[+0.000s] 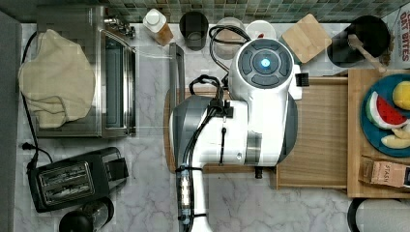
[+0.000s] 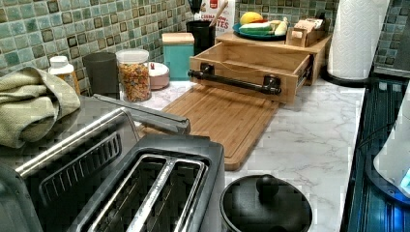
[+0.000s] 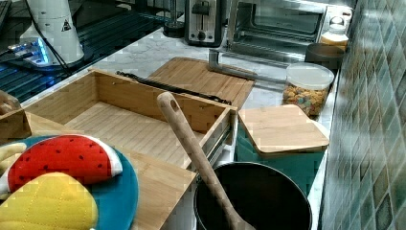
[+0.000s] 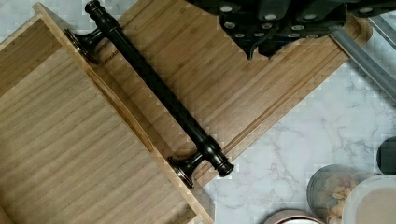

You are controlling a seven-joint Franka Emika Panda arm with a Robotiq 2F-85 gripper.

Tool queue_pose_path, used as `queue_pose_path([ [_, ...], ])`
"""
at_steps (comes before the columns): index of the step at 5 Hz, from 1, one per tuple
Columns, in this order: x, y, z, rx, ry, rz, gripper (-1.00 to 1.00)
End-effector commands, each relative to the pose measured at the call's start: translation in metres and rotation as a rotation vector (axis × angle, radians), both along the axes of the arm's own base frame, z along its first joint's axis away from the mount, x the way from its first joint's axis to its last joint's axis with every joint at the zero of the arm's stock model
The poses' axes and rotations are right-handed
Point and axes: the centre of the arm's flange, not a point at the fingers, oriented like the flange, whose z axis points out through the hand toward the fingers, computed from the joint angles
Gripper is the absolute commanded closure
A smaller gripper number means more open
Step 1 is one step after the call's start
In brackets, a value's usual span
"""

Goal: Close the drawer.

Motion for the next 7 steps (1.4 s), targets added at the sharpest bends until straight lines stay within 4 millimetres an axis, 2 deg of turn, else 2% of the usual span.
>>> queue_pose_path([
  [1,0.000,-0.004,0.000,-0.006,-0.001,-0.004,1.00],
  [2,-0.004,0.004,-0.024,0.009,-0.002,0.123,1.00],
  [4,-0.020,0.000,-0.075,0.030,0.035,0.403,1.00],
  [6,-0.025,-0.003,-0.126,-0.029,0.025,0.480,1.00],
  [7,-0.034,-0.013,-0.146,-0.024,0.022,0.492,1.00],
])
